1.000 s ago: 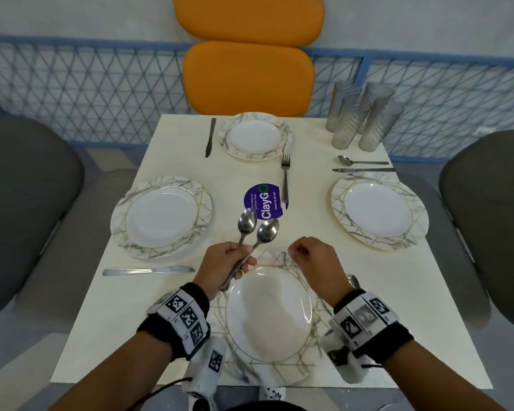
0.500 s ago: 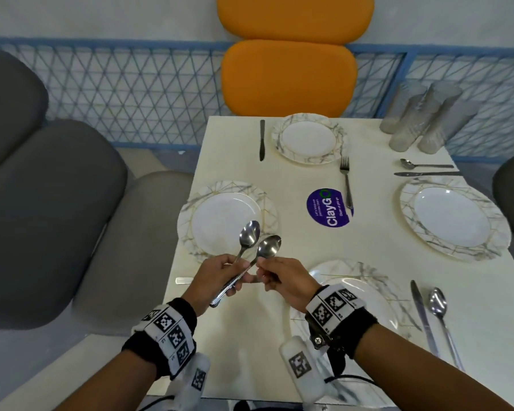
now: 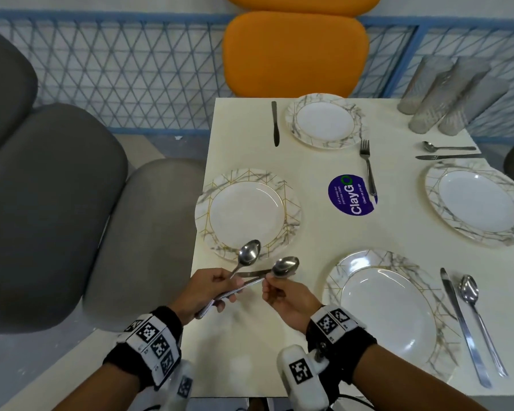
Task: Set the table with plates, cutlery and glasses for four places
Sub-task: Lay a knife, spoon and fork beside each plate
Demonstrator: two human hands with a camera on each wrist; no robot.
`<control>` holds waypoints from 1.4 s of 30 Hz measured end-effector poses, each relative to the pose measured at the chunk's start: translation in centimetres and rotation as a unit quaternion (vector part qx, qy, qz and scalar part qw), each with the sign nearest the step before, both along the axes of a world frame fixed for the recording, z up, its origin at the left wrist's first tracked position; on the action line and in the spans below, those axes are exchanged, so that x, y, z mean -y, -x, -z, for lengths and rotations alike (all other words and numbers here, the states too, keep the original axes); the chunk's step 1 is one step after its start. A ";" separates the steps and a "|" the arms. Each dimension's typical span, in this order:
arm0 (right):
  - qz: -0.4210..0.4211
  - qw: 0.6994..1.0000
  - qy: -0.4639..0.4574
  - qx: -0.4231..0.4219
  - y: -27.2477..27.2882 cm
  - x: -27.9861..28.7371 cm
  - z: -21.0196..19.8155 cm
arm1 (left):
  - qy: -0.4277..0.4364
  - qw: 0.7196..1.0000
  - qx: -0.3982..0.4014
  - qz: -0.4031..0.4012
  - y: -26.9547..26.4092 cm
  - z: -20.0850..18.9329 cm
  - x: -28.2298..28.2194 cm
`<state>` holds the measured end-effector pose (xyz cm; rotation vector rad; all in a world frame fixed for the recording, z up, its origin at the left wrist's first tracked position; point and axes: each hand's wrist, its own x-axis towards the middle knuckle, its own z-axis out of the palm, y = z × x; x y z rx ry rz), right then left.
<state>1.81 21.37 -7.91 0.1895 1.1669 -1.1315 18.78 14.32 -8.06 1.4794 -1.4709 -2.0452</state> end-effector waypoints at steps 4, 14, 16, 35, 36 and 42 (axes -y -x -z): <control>-0.036 0.998 -0.038 0.020 -0.6 -0.7 0.8 | 0.018 0.999 0.020 -0.018 -2.0 1.2 0.5; -0.145 0.984 -0.097 0.021 -0.2 -1.5 0.4 | 0.074 0.992 0.077 0.064 -1.2 1.8 2.4; -0.150 0.984 -0.095 0.020 -0.1 -1.5 0.4 | 0.096 0.988 0.097 0.072 -1.2 2.0 2.5; -0.230 0.970 -0.065 -0.048 -0.4 -0.5 0.4 | 0.251 0.930 0.246 0.106 -1.8 2.0 2.7; -0.232 0.969 -0.060 -0.052 -0.2 -0.4 0.3 | 0.264 0.925 0.254 0.105 -1.8 1.7 2.6; -0.268 0.961 0.022 -0.066 1.3 1.0 -1.5 | 0.286 0.944 0.158 0.038 0.0 -1.1 3.6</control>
